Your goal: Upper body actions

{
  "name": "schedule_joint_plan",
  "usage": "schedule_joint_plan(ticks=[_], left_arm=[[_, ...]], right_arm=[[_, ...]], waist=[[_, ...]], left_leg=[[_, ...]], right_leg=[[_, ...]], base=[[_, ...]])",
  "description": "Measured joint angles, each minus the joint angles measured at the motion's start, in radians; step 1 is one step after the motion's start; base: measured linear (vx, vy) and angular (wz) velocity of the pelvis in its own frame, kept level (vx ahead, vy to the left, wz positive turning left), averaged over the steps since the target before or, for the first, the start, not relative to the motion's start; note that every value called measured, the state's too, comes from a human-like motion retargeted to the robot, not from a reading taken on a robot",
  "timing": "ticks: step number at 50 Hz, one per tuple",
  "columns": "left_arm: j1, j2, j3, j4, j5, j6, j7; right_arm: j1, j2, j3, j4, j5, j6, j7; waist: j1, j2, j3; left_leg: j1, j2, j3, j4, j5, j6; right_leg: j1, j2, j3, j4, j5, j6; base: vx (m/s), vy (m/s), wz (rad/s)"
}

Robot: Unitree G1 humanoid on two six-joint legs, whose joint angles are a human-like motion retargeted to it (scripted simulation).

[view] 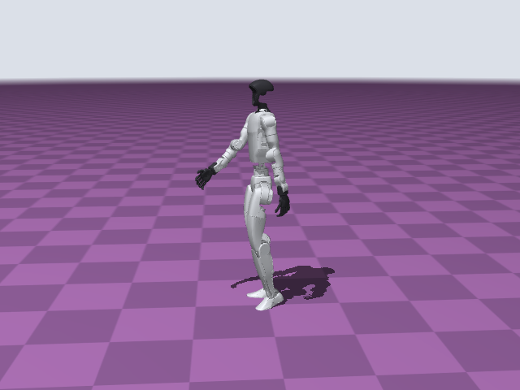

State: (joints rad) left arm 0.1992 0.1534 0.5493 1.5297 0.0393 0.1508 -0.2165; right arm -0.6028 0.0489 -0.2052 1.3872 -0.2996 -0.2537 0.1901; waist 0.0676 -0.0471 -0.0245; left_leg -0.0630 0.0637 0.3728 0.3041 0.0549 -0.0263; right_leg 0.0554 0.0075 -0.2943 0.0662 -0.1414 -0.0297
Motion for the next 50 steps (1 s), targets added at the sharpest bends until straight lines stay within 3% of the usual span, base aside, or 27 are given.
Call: schedule_joint_plan(ticks=[3, 7, 10, 12, 14, 17, 18, 21, 24, 27, 32, 37, 42, 47, 50], left_arm=[[-0.051, 0.003, -0.021, 0.010, 0.004, -0.002, 0.015], [-0.102, -0.018, -0.066, 0.035, -0.002, -0.030, 0.028], [-0.153, -0.024, -0.101, 0.072, -0.026, -0.094, 0.000], [-0.181, -0.017, -0.148, 0.100, -0.040, -0.138, -0.020], [-0.216, -0.011, -0.202, 0.123, -0.059, -0.164, -0.028], [-0.322, -0.005, -0.266, 0.136, -0.122, -0.193, -0.016], [-0.375, -0.003, -0.292, 0.139, -0.150, -0.191, -0.007], [-0.571, -0.003, -0.240, 0.079, -0.111, -0.178, 0.028], [-0.781, 0.002, -0.195, -0.037, -0.066, -0.194, 0.093], [-0.971, 0.041, -0.201, -0.132, -0.050, -0.234, 0.160], [-1.133, 0.060, -0.208, -0.241, -0.024, -0.273, 0.209], [-1.197, 0.053, -0.235, -0.239, -0.027, -0.279, 0.237], [-1.136, 0.062, -0.250, -0.221, -0.009, -0.294, 0.257], [-0.980, 0.031, -0.239, -0.179, -0.052, -0.303, 0.213], [-0.871, 0.006, -0.216, -0.130, -0.105, -0.294, 0.170]], right_arm=[[0.077, -0.032, 0.019, -0.021, -0.044, -0.020, 0.026], [0.230, -0.109, 0.017, -0.046, -0.158, -0.036, 0.028], [0.341, -0.147, -0.003, -0.030, -0.215, -0.017, -0.002], [0.422, -0.166, -0.022, 0.012, -0.212, -0.010, -0.023], [0.492, -0.179, -0.047, 0.069, -0.215, 0.010, -0.034], [0.560, -0.189, -0.074, 0.151, -0.270, 0.043, -0.048], [0.590, -0.195, -0.081, 0.178, -0.300, 0.047, -0.062], [0.659, -0.245, -0.072, 0.261, -0.386, 0.067, -0.105], [0.754, -0.307, -0.076, 0.313, -0.463, 0.166, -0.141], [0.889, -0.359, -0.109, 0.313, -0.474, 0.298, -0.158], [1.084, -0.412, -0.224, 0.313, -0.353, 0.393, -0.170], [1.098, -0.399, -0.288, 0.313, -0.219, 0.337, -0.185], [0.948, -0.371, -0.240, 0.313, -0.301, 0.284, -0.150], [0.758, -0.311, -0.220, 0.304, -0.360, 0.218, -0.121], [0.683, -0.270, -0.184, 0.226, -0.329, 0.169, -0.087]], waist=[[-0.035, 0.039, -0.004], [-0.083, 0.048, -0.040], [-0.102, 0.044, -0.033], [-0.097, 0.029, -0.010], [-0.089, 0.035, 0.011], [-0.152, 0.047, 0.059], [-0.185, 0.052, 0.067], [-0.307, 0.064, 0.137], [-0.464, 0.092, 0.232], [-0.591, 0.125, 0.309], [-0.656, 0.184, 0.307], [-0.610, 0.177, 0.286], [-0.546, 0.177, 0.227], [-0.459, 0.176, 0.182], [-0.404, 0.170, 0.154]], left_leg=[[0.079, -0.015, 0.045, -0.172, -0.078, -0.029], [0.073, -0.049, -0.019, -0.243, -0.111, 0.028], [0.056, -0.058, -0.056, -0.216, -0.129, 0.052], [0.057, -0.053, -0.067, -0.169, -0.153, 0.058], [0.069, -0.029, -0.065, -0.145, -0.170, 0.063], [0.081, -0.006, -0.071, -0.130, -0.181, 0.074], [0.082, -0.003, -0.075, -0.129, -0.179, 0.079], [0.080, -0.012, -0.088, -0.111, -0.179, 0.104], [0.085, 0.013, -0.166, -0.089, -0.172, 0.116], [0.092, 0.071, -0.219, -0.051, -0.185, 0.124], [0.054, 0.140, -0.211, 0.020, -0.206, 0.139], [0.056, 0.114, -0.207, 0.021, -0.182, 0.128], [0.045, 0.090, -0.151, -0.046, -0.188, 0.117], [0.053, 0.081, -0.105, -0.097, -0.170, 0.106], [0.064, 0.073, -0.077, -0.131, -0.159, 0.094]], right_leg=[[0.009, 0.036, -0.017, 0.000, -0.012, 0.015], [0.007, 0.013, -0.080, 0.022, -0.040, 0.054], [-0.015, -0.014, -0.105, 0.105, -0.067, 0.072], [-0.040, -0.051, -0.132, 0.220, 0.002, 0.072], [-0.123, -0.109, -0.168, 0.435, 0.147, 0.045], [-0.366, -0.171, -0.107, 0.859, 0.341, -0.056], [-0.463, -0.167, -0.066, 1.001, 0.311, -0.050], [-0.718, -0.317, -0.107, 1.368, 0.218, -0.158], [-0.964, -0.352, -0.107, 1.566, 0.151, -0.216], [-1.156, -0.340, -0.113, 1.604, 0.101, -0.228], [-1.336, -0.323, -0.149, 1.507, 0.040, -0.232], [-1.271, -0.329, -0.195, 1.428, 0.053, -0.231], [-1.067, -0.320, -0.232, 1.371, 0.110, -0.222], [-0.766, -0.274, -0.181, 1.216, 0.185, -0.139], [-0.560, -0.199, -0.146, 1.009, 0.234, -0.102]], base=[[0.14, 0.26, 0.51], [0.22, 0.27, 0.81], [0.14, 0.22, 0.56], [0.23, 0.21, 0.22], [0.23, 0.31, -0.17], [0.00, 0.20, 0.02], [-0.02, 0.29, 0.15], [-0.18, 0.37, 0.34], [-0.20, 0.36, 1.31], [0.00, 0.24, 1.34], [0.13, 0.09, 0.40], [-0.02, -0.03, -0.36], [-0.07, -0.08, -0.80], [-0.06, -0.04, -0.68], [-0.05, -0.09, -0.64]])
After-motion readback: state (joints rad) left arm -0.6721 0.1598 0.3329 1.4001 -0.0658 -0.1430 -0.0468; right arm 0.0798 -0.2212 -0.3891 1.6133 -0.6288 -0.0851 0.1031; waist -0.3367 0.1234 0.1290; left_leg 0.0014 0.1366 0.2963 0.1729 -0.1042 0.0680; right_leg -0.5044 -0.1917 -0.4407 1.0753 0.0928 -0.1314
